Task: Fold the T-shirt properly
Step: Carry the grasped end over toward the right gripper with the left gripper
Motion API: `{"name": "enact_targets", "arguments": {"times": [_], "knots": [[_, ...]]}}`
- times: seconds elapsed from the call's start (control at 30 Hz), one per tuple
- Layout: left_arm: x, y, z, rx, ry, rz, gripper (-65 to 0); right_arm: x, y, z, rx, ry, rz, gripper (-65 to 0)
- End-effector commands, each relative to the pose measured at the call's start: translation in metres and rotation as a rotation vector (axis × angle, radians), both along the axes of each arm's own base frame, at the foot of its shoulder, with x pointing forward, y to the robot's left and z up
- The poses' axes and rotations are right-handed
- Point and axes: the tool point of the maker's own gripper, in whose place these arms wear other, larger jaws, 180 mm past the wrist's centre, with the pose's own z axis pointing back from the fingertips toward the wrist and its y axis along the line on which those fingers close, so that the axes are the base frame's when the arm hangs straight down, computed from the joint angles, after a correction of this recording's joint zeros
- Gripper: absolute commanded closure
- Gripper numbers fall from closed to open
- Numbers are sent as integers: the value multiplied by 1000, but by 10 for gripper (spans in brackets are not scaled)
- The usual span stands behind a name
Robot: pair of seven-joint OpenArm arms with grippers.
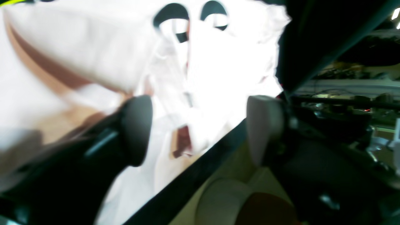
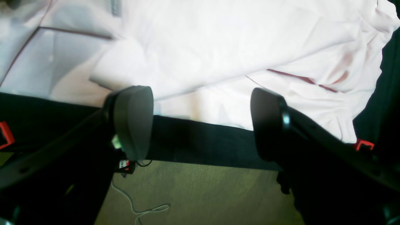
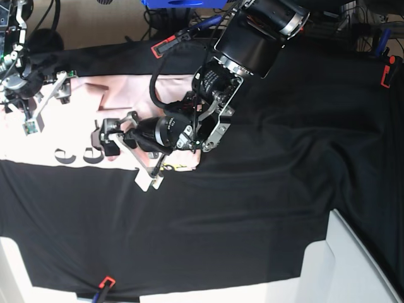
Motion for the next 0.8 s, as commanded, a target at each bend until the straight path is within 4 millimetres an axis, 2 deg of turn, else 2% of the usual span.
{"name": "enact_targets", "arguments": {"times": [0.0,0.1,0.2,0.33,0.4,0.47,0.53,0.57,0.6,0.7,0.77], "knots": [[14,-12,24,-57,-52,-5,-497,6,-2,7,-9,-32,8,-460],[3,-32,44,-138,-119,-113,-497,6,-2,7,-9,-32,8,-460],[-2,-44,66,-229,-188,-189,-497,7,-2,7,-9,-33,8,-460],[2,-45,76,-253,-224,-195,-492,7,-2,7,-9,-33,8,-460],[8,-35,77,-218,-244,-177,-440,7,-2,7,-9,-33,8,-460],[18,-15,69,-129,-263,-142,-317,7,-2,8,-10,-33,9,-460],[27,10,55,-23,-267,-94,-155,7,-2,8,-11,-33,13,-460],[35,27,49,26,-259,-49,-60,7,-2,8,-11,-34,15,-460],[43,48,40,77,-232,8,0,8,-2,9,-12,-38,17,-460],[53,121,7,212,-111,214,0,13,4,18,-13,-64,36,-460],[55,170,-8,281,-48,342,0,16,20,19,-6,-67,101,-454]]}}
